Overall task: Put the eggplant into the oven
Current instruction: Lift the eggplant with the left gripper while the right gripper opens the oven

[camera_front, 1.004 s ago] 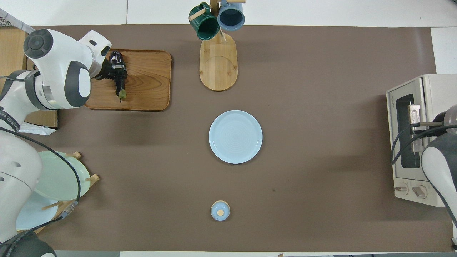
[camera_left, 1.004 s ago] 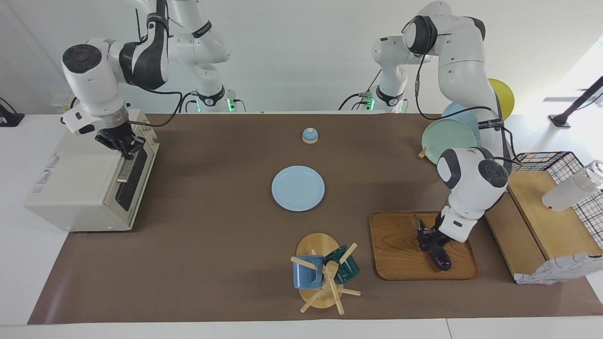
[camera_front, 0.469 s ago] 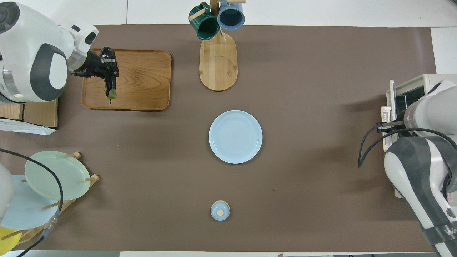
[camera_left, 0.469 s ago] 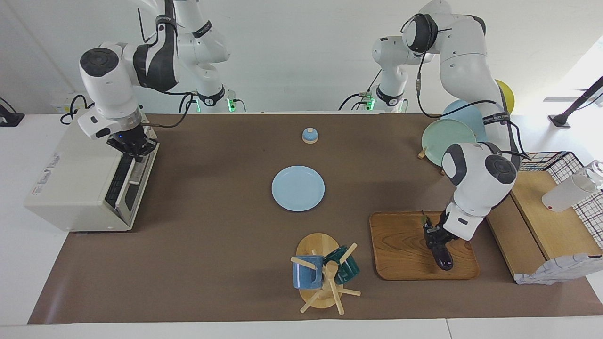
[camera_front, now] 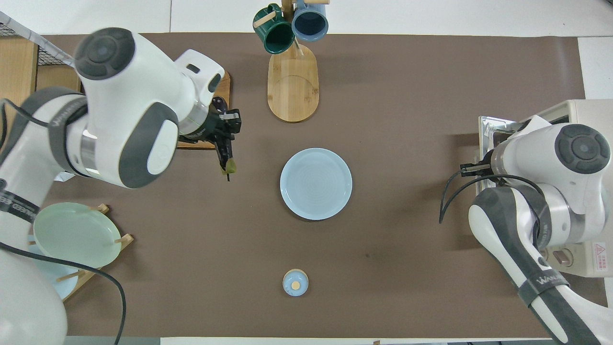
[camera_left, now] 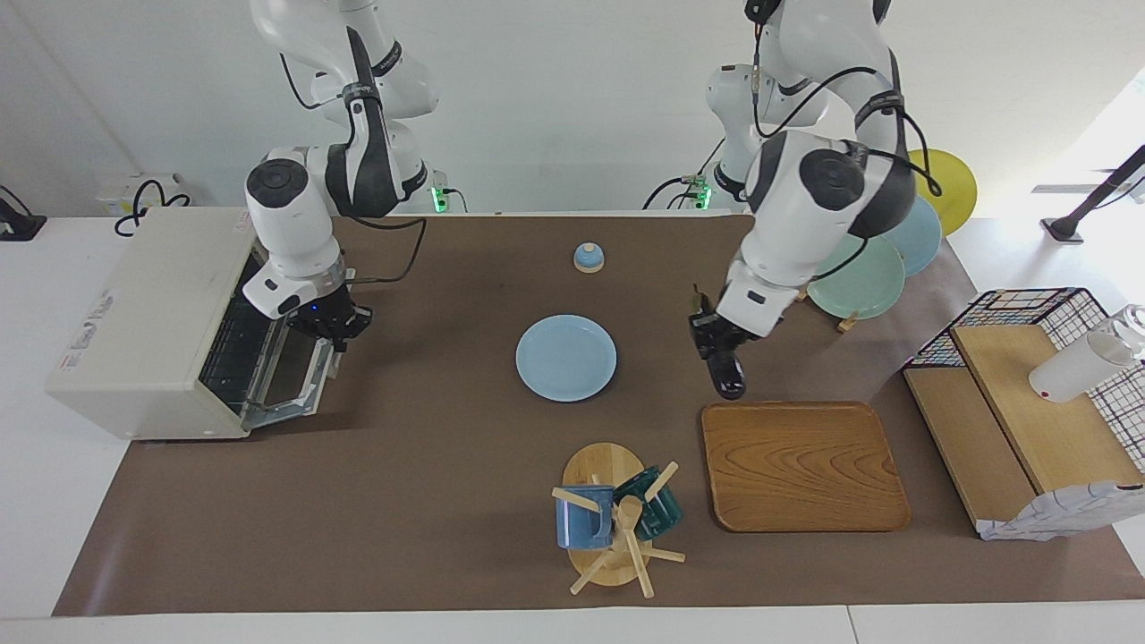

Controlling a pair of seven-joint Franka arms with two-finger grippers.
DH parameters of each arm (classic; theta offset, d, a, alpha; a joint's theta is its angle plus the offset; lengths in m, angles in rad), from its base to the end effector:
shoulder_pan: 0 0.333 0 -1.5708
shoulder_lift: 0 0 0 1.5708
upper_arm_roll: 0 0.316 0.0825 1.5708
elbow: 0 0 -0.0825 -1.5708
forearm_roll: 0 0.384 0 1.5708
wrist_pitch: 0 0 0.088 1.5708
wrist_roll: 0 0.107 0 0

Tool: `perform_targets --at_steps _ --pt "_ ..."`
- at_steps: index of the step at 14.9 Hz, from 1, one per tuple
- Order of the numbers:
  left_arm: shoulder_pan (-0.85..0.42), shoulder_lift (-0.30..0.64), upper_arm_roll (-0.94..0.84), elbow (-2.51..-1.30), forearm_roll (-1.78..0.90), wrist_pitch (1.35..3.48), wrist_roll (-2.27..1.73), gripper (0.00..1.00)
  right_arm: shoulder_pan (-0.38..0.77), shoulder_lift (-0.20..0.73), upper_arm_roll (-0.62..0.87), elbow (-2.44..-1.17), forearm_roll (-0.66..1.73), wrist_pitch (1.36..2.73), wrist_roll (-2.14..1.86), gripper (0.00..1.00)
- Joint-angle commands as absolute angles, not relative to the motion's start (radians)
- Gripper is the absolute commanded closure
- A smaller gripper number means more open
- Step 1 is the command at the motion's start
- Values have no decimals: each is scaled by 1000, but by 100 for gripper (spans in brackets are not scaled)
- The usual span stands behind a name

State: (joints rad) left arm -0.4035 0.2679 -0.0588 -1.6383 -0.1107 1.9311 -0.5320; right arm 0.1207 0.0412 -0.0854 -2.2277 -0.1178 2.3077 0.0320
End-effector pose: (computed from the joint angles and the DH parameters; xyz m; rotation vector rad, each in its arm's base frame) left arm 0.5742 -0.2909 0.4634 3.0195 0.1659 -0.0529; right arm 0.5346 0.0166 0.3584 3.0475 0.1234 0.0639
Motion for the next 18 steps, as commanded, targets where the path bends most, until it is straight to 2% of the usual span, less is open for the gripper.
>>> perform_targets --at_steps 1,3,5,9,13,14,15,16,17,18 --pt "-492 190 -40 -1822 -147 2072 -540 100 109 83 -100 -2237 -129 2385 29 100" --pt "-566 176 -40 -1914 -147 2178 -549 100 115 106 -100 -2243 -115 2398 43 100" --pt "-627 199 -40 -1953 -147 2267 -597 100 153 126 -100 -2243 -49 2422 66 100" --pt "-721 288 -38 -1954 -147 2374 -666 100 184 132 -97 -2235 26 2422 75 100" --pt "-744 333 -38 -1954 -147 2442 -689 100 236 155 -97 -2134 64 2361 87 100" --pt "-744 334 -38 -1954 -147 2445 -686 100 239 156 -95 -2109 64 2338 95 92" --pt "-742 334 -38 -1954 -147 2445 -684 100 250 156 -95 -2096 64 2326 113 72" --pt "-742 334 -38 -1954 -147 2445 -684 98 259 155 -95 -2094 64 2322 127 40" --pt "-742 334 -37 -1953 -147 2441 -684 21 261 153 -95 -2095 64 2319 130 19" --pt "-738 331 -37 -1950 -147 2434 -678 0 261 155 -95 -2095 64 2319 127 19"
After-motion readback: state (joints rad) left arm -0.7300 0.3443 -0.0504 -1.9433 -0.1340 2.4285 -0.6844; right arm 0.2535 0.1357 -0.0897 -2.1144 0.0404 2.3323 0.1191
